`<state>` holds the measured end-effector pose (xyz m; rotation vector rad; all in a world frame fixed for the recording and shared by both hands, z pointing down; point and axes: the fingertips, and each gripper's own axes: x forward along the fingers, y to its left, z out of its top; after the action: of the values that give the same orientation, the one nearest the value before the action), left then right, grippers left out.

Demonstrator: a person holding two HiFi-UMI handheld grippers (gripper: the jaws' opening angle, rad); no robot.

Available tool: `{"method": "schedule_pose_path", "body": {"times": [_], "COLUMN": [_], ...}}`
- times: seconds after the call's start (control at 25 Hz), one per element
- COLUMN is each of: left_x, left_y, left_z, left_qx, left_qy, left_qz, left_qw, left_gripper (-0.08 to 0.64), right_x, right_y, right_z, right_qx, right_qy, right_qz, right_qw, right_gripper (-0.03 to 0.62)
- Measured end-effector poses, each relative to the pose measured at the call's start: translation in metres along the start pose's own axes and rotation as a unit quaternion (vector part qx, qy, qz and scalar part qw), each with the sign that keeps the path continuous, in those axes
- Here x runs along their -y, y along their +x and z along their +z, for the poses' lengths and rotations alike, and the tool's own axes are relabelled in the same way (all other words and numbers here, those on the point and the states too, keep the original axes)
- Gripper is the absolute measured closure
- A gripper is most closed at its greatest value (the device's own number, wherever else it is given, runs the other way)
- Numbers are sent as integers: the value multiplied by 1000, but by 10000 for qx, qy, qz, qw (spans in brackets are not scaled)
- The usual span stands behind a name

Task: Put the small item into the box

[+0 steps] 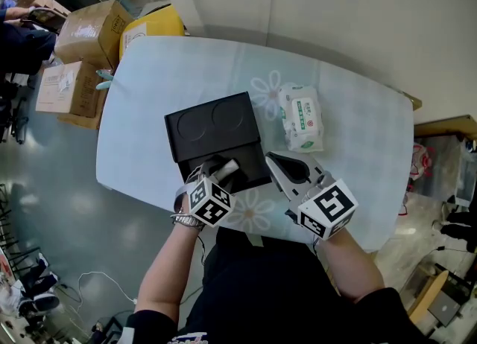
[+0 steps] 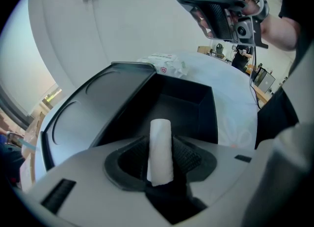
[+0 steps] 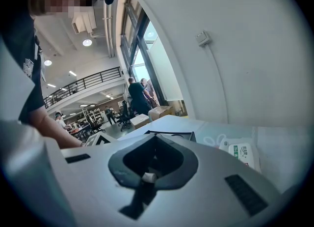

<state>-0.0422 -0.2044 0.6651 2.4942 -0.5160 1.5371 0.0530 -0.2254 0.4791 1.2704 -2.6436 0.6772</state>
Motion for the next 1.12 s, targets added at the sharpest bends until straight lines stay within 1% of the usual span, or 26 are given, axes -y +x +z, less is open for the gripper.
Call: {"method": "schedule_pose_path", "body": {"times": [0.24,0.44,0.56,0.68,0.76,0.84,0.92,1.0,1.12], "left_x": [-2,-3,-3,-5,-5,-2,0,1,3], "left_y": [-10,-28,-48,-74,-95,-121,-150,-181,-225], "left_z": [12,27,41,54,64,76,86,93,95], "left_qx": [170,417,697,1123,1508,1995,2558,3102,3702], "left_qy": [-170,-293,-442,-719,-962,-1184,-1375,-1520,-1629], "left_qz": [156,391,585,795,877,890,884,915,1112], "left_qw": [9996,9979,9949,9879,9800,9686,9528,9340,9078], "left_gripper": [394,394,394,394,394,396,403,420,460], "right_x": [4,4,-3,-11,-18,-27,-37,-46,-60], "right_y": [-5,-9,-12,-14,-15,-16,-15,-14,-14], "right_z": [5,11,16,22,25,28,32,37,42], "right_qx": [48,104,125,157,176,190,220,261,309], "right_qy": [-69,-168,-298,-426,-493,-558,-630,-687,-758], "right_qz": [72,162,272,428,544,654,751,827,891], "right_qw": [9999,9997,9991,9980,9971,9961,9949,9939,9927], "right_gripper": [583,583,583,583,583,583,583,583,583]}}
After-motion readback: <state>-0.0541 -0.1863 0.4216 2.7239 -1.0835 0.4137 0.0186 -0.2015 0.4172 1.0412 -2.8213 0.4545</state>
